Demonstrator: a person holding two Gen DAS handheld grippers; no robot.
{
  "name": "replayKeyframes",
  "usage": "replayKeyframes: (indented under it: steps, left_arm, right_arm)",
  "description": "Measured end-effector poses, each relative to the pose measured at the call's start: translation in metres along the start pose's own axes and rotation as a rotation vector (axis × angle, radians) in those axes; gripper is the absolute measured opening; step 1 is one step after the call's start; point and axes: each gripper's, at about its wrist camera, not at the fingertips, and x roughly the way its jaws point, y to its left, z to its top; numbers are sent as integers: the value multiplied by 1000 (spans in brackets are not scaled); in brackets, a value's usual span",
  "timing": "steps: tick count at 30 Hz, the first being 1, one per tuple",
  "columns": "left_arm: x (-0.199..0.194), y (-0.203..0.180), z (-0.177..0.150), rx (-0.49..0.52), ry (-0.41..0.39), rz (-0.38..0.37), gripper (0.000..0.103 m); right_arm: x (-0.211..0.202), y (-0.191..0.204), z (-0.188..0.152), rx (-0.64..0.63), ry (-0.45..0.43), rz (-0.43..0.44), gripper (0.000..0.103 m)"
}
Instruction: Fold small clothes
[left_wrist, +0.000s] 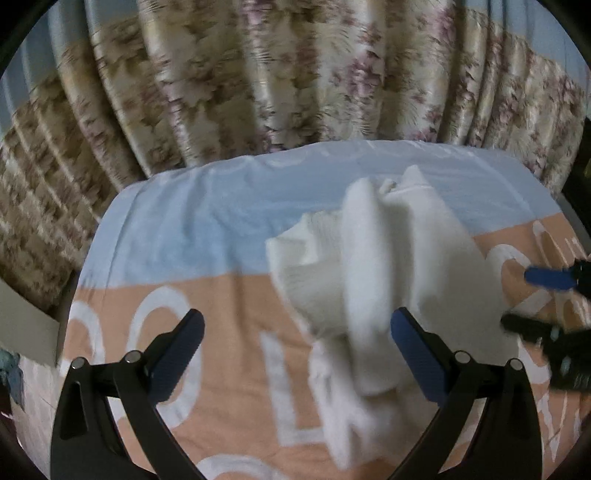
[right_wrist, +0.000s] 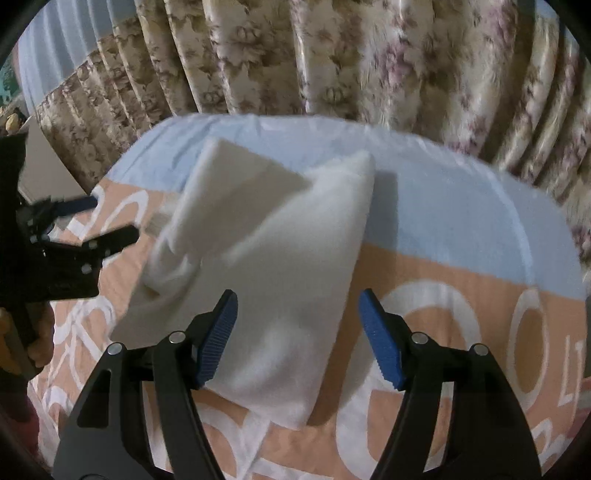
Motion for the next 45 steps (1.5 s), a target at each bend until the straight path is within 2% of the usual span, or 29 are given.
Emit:
replayKeyframes:
  steps: [2, 6, 7, 8, 9, 10, 11, 13, 14, 17, 21, 23, 27, 33, 34, 36, 37, 38, 39, 40, 41, 45]
  left_arm:
    - [11, -10, 8, 18, 9, 6, 102]
    - [26, -17, 15, 24, 25, -35, 99]
    - [28, -20, 15, 33, 26, -46, 87]
    - [31, -23, 15, 42, 33, -54, 67]
    - [37, -24, 15, 47, 57, -66, 58]
    - [41, -24, 13, 45, 77, -74, 39]
    - [44, -24, 11, 41, 89, -79, 31]
    - [45, -19, 7, 41, 88, -91, 27]
    - [44, -16, 6, 41, 87, -103, 25]
    - [38, -12, 1, 49, 83, -113, 21]
    - [30, -16, -7, 125, 70, -72, 18]
    - [24, -20, -14, 172, 59, -46, 17]
    - [17, -24, -26, 235, 42, -2, 17]
    - [18, -24, -34, 260, 28, 11, 20]
    - [18, -24, -33, 259, 27, 15, 23]
    - [15, -23, -31, 250, 21, 43, 48]
    - [11, -22, -31, 248, 10, 54, 68]
    - [5, -20, -32, 246, -6, 50, 72]
    - [1, -18, -33, 241, -6, 38, 72]
    - [-3, -16, -34, 230, -2, 24, 72]
    - [-8, -13, -34, 214, 1, 10, 72]
    - [-31, -15, -49, 150, 10, -87, 75]
  right_arm:
    - [4, -2, -7, 13, 11, 9, 69]
    - [13, -1, -19, 15, 41, 22, 66]
    - [15, 1, -20, 10, 48, 25, 63]
    - [17, 2, -22, 5, 51, 24, 59]
    - [18, 1, -22, 4, 54, 23, 56]
    - [21, 0, -22, 8, 58, 25, 50]
    - [22, -1, -23, 14, 57, 28, 42]
    - [23, -4, -24, 18, 55, 38, 32]
    - [23, -4, -24, 14, 49, 42, 29]
    - [21, -4, -27, 6, 42, 38, 27]
    - [16, 7, -28, -56, 20, -4, 21]
    - [12, 12, -26, -103, 8, -33, 17]
    - [11, 27, -25, -215, 33, -79, 16]
    - [15, 37, -34, -274, 54, -113, 15]
    - [16, 38, -35, -284, 49, -128, 17]
    - [15, 38, -35, -280, 44, -117, 26]
    - [12, 35, -33, -271, 38, -106, 28]
    - [6, 31, -30, -251, 25, -84, 35]
    - [1, 28, -27, -233, 14, -64, 39]
    - [-4, 24, -24, -215, 3, -53, 49]
    - [-8, 20, -20, -197, -7, -47, 54]
    - [-2, 5, -4, -172, 4, -76, 54]
